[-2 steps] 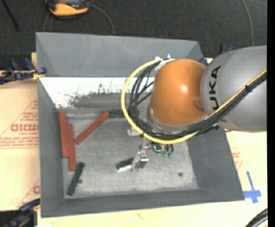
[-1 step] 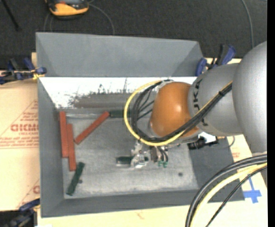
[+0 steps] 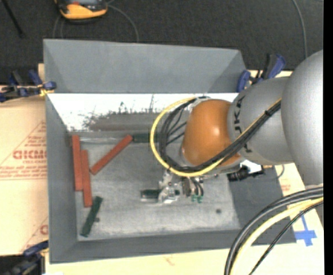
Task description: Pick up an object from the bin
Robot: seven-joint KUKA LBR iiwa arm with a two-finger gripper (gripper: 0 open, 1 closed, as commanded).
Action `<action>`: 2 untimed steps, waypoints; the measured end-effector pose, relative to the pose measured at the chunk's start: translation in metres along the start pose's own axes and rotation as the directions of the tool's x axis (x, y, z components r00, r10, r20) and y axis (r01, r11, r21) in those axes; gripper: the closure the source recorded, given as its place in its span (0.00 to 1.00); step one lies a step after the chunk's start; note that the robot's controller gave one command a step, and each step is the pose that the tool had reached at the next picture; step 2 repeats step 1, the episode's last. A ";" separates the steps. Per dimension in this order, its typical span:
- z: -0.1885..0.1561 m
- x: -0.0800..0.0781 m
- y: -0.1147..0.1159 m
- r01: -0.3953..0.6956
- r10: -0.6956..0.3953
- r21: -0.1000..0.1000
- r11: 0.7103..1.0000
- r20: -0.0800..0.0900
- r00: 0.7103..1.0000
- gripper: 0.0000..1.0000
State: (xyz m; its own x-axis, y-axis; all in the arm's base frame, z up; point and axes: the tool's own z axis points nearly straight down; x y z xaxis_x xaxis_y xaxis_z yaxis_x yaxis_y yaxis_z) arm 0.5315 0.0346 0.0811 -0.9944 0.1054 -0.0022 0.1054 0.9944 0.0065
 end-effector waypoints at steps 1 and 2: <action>-0.177 -0.029 0.005 0.012 -0.012 0.004 1.000 0.010 1.000 1.00; -0.177 -0.029 0.005 0.012 -0.012 0.004 1.000 0.010 1.000 1.00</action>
Offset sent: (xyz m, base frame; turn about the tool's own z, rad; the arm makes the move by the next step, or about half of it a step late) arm 0.0000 0.0000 0.0000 0.0000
